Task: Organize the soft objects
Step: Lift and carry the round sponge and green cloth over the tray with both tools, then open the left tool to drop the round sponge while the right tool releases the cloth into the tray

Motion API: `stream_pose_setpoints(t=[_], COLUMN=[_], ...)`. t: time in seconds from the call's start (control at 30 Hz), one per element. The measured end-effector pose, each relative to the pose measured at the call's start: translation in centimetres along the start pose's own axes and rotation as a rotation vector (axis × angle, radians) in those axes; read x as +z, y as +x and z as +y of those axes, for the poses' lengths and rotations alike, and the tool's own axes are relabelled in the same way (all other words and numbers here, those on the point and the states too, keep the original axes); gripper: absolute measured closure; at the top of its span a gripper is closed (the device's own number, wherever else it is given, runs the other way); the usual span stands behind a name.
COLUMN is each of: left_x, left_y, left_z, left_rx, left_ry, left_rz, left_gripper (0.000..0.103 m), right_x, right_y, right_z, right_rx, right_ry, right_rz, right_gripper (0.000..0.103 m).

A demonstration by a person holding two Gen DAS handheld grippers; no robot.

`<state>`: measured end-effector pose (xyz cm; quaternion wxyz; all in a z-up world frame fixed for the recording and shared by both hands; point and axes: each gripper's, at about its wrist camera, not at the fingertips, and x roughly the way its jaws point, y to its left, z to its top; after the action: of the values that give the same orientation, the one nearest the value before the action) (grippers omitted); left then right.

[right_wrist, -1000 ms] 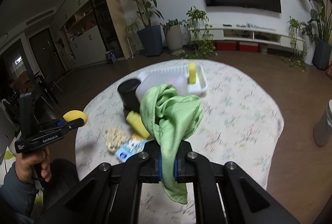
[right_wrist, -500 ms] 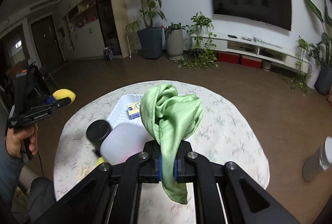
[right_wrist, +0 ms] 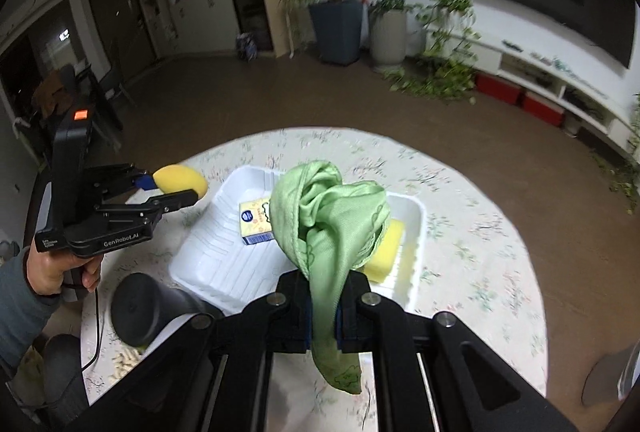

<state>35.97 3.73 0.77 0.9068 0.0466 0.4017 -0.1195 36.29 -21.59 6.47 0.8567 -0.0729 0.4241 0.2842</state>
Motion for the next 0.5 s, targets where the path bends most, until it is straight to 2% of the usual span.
stream_pose_setpoints(t=[0.17, 0.5], left_x=[-0.4, -0.6], left_y=[2.2, 4.6], left_z=[-0.6, -1.9], left_rx=[-0.008, -0.003], left_ry=[0.034, 0.066], left_rz=[0.034, 0.072], left_gripper=[0.069, 0.066], right_x=[0.5, -0.6], right_y=[4.1, 7.7], right_z=[-0.7, -2.0], right_rx=[0.081, 0.096], right_ry=[-0.020, -0.029], right_rz=[0.078, 0.184], right_gripper=[0.094, 0.092])
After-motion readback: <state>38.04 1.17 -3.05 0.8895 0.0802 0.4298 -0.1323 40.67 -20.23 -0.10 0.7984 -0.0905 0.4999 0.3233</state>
